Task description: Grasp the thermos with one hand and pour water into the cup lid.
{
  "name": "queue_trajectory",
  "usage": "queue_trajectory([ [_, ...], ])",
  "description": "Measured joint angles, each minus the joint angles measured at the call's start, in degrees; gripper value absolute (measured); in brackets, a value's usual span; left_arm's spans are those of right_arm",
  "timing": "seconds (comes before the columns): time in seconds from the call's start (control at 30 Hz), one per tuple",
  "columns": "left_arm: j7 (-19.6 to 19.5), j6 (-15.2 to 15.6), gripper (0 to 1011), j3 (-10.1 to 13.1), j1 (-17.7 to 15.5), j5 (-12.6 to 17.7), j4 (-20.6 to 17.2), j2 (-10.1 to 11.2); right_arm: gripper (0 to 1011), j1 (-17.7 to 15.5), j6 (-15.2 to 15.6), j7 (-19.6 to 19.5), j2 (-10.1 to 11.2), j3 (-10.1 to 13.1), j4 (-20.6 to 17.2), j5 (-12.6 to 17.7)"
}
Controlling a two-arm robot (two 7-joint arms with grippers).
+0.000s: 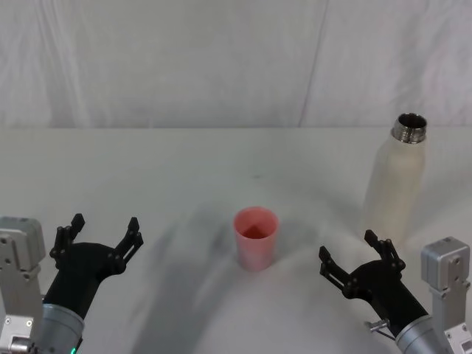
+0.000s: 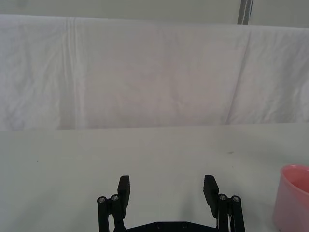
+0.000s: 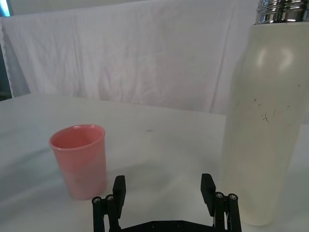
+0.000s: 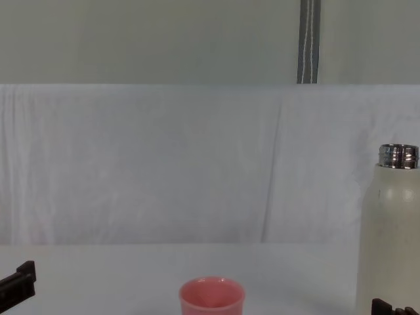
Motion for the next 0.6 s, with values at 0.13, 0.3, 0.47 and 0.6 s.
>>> queue_trajectory([
  [0.13, 0.0, 0.0, 1001, 0.0, 0.0, 0.0, 0.0, 0.0, 1003, 0.0, -0.4, -0.2, -0.2, 0.3, 0.3, 0.1],
  [0.3, 0.0, 0.0, 1001, 0.0, 0.0, 0.0, 0.0, 0.0, 1003, 0.0, -0.4, -0.2, -0.2, 0.3, 0.3, 0.2],
  [0.47, 0.0, 0.0, 1001, 0.0, 0.0, 0.0, 0.0, 0.0, 1003, 0.0, -0.4, -0.2, -0.2, 0.2, 0.2, 0.2],
  [0.6, 0.0, 0.0, 1001, 0.0, 0.0, 0.0, 0.0, 0.0, 1003, 0.0, -0.4, -0.2, -0.1, 0.2, 0.2, 0.2],
])
